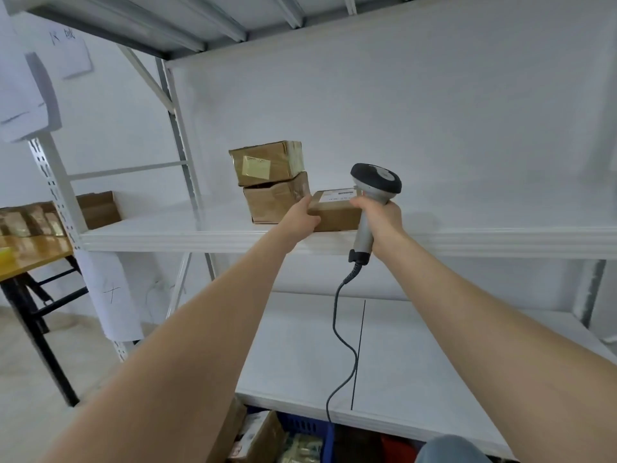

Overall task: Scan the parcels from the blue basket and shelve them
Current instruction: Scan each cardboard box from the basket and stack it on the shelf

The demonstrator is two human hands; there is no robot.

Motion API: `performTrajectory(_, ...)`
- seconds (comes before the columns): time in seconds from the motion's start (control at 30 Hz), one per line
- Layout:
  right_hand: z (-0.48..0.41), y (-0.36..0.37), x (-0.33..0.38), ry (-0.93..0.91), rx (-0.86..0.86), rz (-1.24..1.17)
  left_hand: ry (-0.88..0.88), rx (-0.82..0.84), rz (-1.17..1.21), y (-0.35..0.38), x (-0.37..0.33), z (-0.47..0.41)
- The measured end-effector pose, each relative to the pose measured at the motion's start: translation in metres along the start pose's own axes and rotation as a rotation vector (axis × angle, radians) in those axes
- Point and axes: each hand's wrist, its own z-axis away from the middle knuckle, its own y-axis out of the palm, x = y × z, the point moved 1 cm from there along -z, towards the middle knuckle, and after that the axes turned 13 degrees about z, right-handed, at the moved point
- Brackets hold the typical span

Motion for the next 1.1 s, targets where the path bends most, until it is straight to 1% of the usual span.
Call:
performTrajectory(0.07, 0.002, 0.002, -0.005, -0.021, -0.018, 0.060, 0.045, -0.038, 0.019, -0.006, 0.009, 0.004)
performTrajectory(0.13, 0.007, 0.004, -0.013, -0.043, -0.040, 0.102, 0.080, -0.122, 0.052, -0.014, 0.020, 0.013)
performTrajectory(0.23, 0.022, 0.013, -0.030, -0.077, -0.075, 0.143, 0.075, -0.233, -0.014, -0.027, 0.042, 0.033)
performTrajectory(0.3, 0.036, 0.023, -0.046, -0.083, -0.060, 0.174, 0.044, -0.251, -0.075, -0.036, 0.058, 0.050)
performTrajectory(0.37, 0.053, 0.036, -0.065, -0.050, 0.009, 0.210, 0.012, -0.221, -0.147, -0.045, 0.082, 0.069)
performTrajectory(0.53, 0.093, 0.075, -0.142, 0.103, 0.172, 0.298, -0.168, -0.127, -0.360, -0.069, 0.164, 0.127)
performTrajectory(0.67, 0.122, 0.102, -0.208, 0.254, 0.286, 0.348, -0.373, -0.087, -0.414, -0.089, 0.230, 0.174)
performTrajectory(0.8, 0.142, 0.127, -0.257, 0.391, 0.365, 0.395, -0.534, -0.055, -0.452, -0.103, 0.285, 0.208)
performTrajectory(0.93, 0.152, 0.155, -0.295, 0.459, 0.440, 0.457, -0.631, -0.005, -0.469, -0.108, 0.331, 0.223)
performTrajectory(1.1, 0.146, 0.197, -0.329, 0.594, 0.531, 0.407, -0.772, -0.022, -0.503, -0.124, 0.379, 0.217)
